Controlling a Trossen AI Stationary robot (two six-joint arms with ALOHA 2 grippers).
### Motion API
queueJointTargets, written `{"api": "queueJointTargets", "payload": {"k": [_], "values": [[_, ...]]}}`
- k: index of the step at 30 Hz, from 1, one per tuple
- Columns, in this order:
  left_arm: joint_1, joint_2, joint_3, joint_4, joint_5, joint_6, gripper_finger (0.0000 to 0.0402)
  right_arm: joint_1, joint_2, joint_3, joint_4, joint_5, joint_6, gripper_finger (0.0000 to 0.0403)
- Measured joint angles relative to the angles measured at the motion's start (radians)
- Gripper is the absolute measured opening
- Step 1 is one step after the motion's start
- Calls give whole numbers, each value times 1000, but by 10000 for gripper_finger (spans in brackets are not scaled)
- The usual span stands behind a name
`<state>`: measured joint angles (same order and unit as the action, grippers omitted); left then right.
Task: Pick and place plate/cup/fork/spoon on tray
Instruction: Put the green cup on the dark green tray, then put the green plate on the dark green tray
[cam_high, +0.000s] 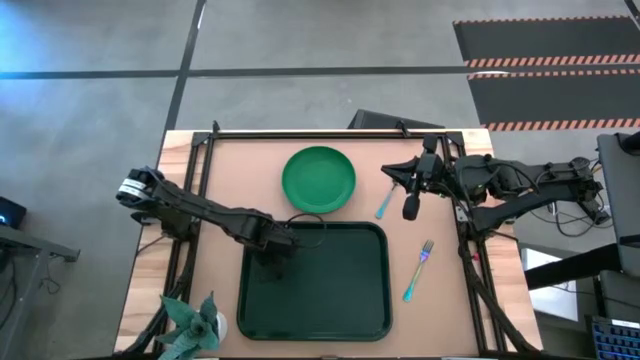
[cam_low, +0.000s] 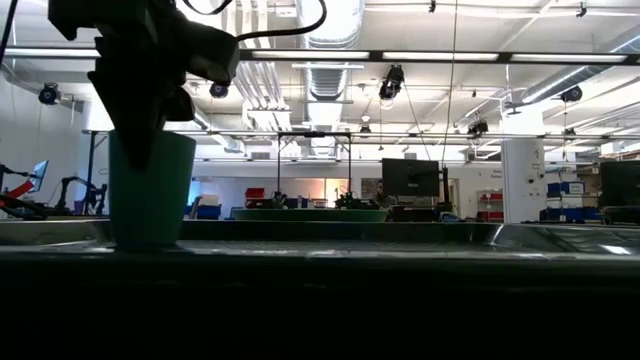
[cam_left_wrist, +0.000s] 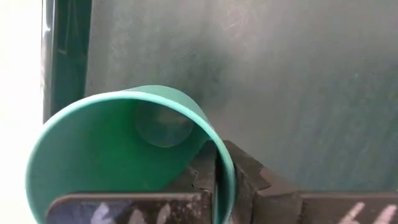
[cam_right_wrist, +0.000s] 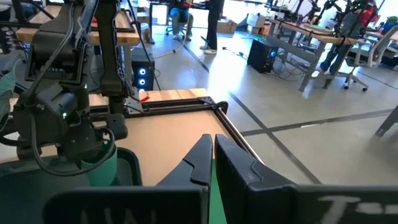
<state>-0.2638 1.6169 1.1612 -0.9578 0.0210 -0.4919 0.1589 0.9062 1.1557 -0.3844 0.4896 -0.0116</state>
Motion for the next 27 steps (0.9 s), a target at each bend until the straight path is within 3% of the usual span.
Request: {"api": "queueJointTargets", "payload": {"k": [13,20,27], "values": [[15,-51,35,4,2,1,121,0,0,0,-4,0,2,9],[66,-174,68,-25,-9,0,141,0,2,0,-16,-1,16,9],[134,-328,75,-29,-251,1,141,-10,109,0,-123,-91,144,9]]}}
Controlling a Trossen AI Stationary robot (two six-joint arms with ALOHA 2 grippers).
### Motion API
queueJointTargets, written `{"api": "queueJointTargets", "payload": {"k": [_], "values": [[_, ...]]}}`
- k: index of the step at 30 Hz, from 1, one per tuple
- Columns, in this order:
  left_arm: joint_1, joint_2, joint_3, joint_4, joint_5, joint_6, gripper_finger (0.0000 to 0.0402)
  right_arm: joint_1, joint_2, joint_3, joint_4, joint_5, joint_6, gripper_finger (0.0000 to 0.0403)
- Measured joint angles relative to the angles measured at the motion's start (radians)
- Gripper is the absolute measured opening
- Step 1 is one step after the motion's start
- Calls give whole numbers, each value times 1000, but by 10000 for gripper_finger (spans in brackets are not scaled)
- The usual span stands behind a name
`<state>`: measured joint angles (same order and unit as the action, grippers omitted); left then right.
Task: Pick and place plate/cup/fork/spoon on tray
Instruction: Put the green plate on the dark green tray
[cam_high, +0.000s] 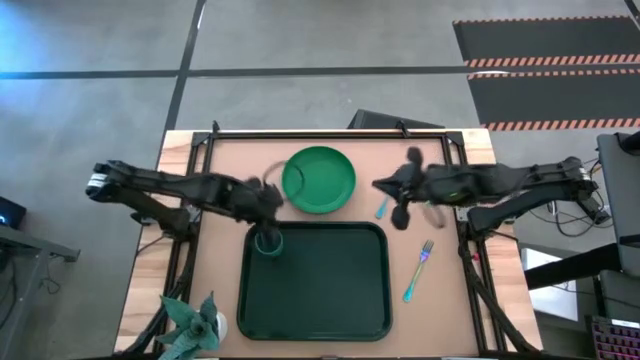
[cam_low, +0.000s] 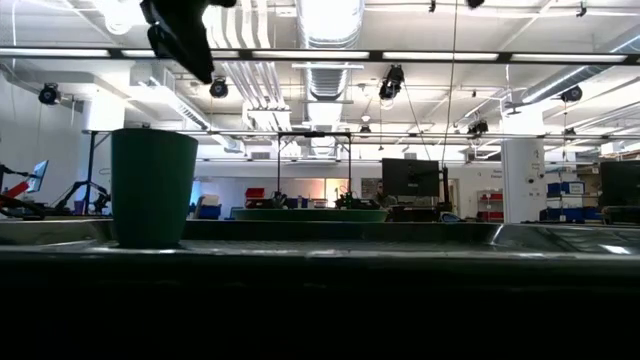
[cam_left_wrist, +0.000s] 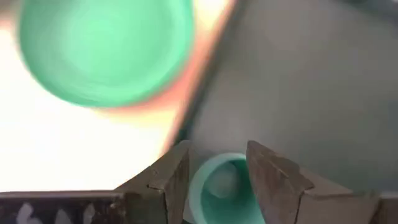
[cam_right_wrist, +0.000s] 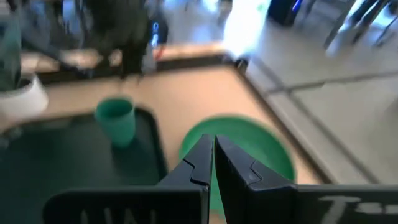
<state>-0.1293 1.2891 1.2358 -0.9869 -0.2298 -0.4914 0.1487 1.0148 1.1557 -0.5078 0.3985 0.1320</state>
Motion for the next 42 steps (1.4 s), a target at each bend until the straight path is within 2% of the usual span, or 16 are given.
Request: {"api": "queueJointTargets", "payload": {"k": [3,9,13,16,20,23,27,35,42], "values": [[29,-67,0,-2,-81,1,141,-6,87,-1,-3,-7,22,9],[54,-180,-2,-2,-159,1,141,-7,238,25,101,3,-70,9],[54,-235,-2,-10,-198,1,141,-11,330,107,162,-63,-152,9],[54,-263,-3,-25,-200,1,141,-35,399,196,102,-105,-154,9],[54,-283,-4,-59,-201,1,141,-87,489,320,-96,-118,-76,14],[54,-290,-5,-93,-201,1,141,-126,562,389,-264,-148,-30,31],[54,-291,-5,-128,-201,1,141,-174,657,432,-386,-211,-19,71],[54,-293,-6,-133,-201,10,141,-229,826,437,-438,-399,-103,151],[54,-296,-6,-135,-201,10,141,-235,902,441,-440,-407,-225,171]]}}
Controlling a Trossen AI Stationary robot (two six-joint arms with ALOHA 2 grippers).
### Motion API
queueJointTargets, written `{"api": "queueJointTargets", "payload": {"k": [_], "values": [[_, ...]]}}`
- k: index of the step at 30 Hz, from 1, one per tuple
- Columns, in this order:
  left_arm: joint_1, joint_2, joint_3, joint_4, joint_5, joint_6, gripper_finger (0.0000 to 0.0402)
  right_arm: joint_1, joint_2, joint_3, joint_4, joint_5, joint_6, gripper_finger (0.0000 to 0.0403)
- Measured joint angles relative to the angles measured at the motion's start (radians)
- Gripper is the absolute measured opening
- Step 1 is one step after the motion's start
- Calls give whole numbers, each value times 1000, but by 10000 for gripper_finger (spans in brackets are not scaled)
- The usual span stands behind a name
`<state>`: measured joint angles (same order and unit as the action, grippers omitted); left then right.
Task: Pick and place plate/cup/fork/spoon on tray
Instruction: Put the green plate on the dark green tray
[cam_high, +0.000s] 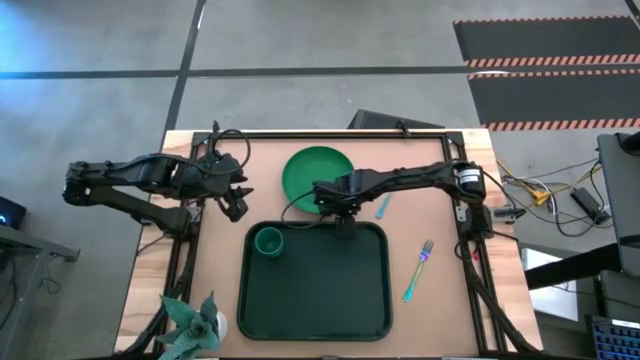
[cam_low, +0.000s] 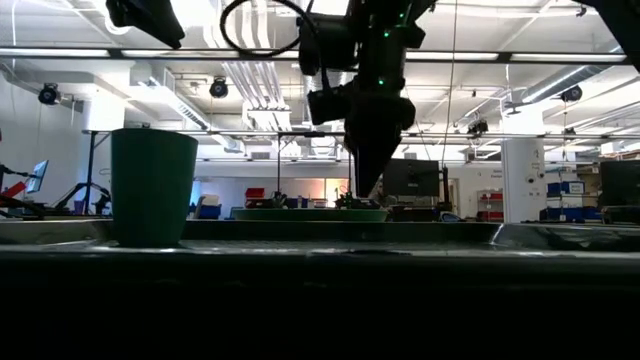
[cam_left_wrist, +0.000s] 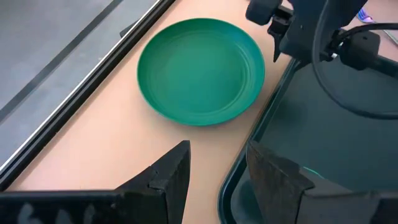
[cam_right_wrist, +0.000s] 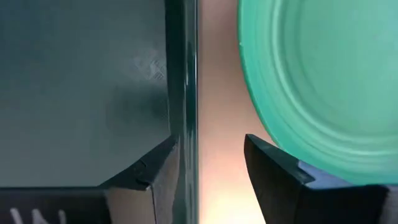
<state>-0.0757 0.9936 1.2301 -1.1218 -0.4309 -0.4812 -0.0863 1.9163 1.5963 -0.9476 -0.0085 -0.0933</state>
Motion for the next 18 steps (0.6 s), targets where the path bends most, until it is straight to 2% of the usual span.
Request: {"api": "queueJointTargets", "payload": {"k": [8,13,18], "values": [[0,0,-8,-16,0,-4,141,-36,-29,1,19,0,-77,171],[0,0,-18,-15,-1,-9,141,-81,-32,1,24,-85,-82,171],[0,-2,-29,-17,0,-9,141,-110,-27,0,50,-108,-90,171]]}}
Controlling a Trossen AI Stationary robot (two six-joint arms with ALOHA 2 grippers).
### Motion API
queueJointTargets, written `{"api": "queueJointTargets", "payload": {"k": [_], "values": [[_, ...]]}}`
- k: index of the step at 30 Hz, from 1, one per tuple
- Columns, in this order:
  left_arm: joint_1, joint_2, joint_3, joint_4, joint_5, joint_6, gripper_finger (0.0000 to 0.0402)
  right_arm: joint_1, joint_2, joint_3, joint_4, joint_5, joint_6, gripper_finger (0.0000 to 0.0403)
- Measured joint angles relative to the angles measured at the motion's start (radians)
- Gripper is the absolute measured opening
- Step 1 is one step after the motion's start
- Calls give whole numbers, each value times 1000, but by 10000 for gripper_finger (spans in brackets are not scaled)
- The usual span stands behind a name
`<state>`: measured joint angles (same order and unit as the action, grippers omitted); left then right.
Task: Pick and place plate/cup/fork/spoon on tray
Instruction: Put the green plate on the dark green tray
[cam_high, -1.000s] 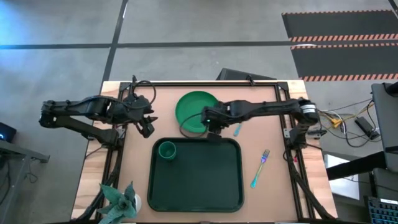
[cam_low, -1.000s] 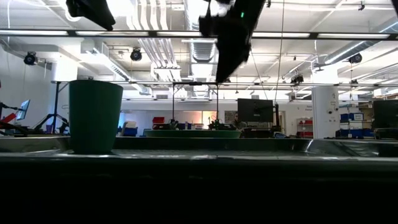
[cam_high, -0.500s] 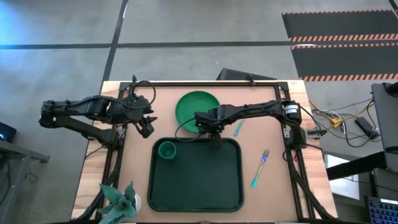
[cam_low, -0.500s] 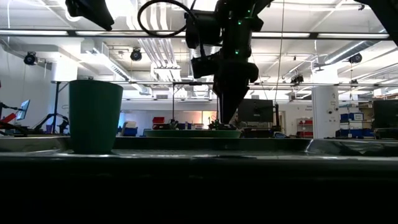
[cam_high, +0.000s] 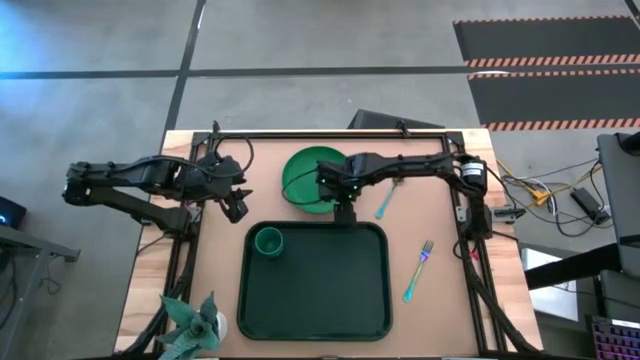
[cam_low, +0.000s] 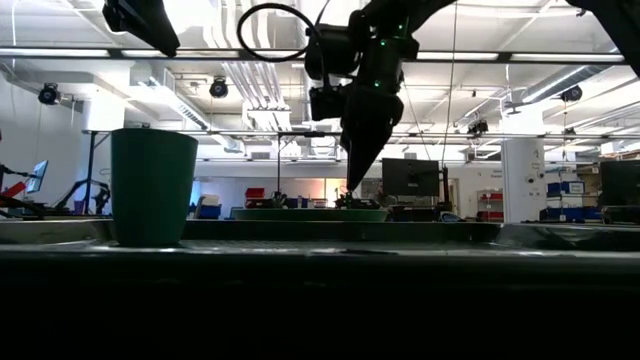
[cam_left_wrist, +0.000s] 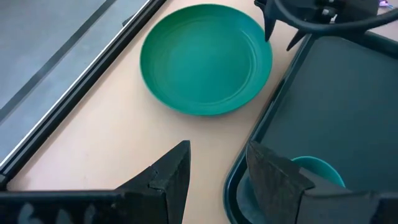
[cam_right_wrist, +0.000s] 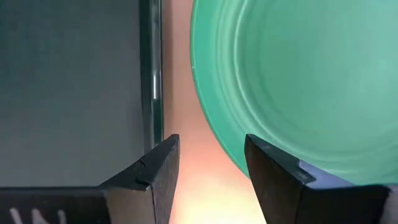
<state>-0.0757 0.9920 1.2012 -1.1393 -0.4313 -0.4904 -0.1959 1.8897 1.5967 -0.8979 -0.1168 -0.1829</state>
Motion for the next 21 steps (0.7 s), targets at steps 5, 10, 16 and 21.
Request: {"api": "queueJointTargets", "payload": {"k": [5,10,16,21], "values": [[0,-2,-2,0,2,0,141,-16,7,-3,10,-54,-4,171],[0,-12,-8,3,2,0,141,-16,11,-21,27,-71,-31,171],[0,-18,-17,4,3,-3,141,-20,12,-83,70,-74,-35,171],[0,-15,-17,5,6,-26,141,-21,12,-130,125,-74,-52,171]]}}
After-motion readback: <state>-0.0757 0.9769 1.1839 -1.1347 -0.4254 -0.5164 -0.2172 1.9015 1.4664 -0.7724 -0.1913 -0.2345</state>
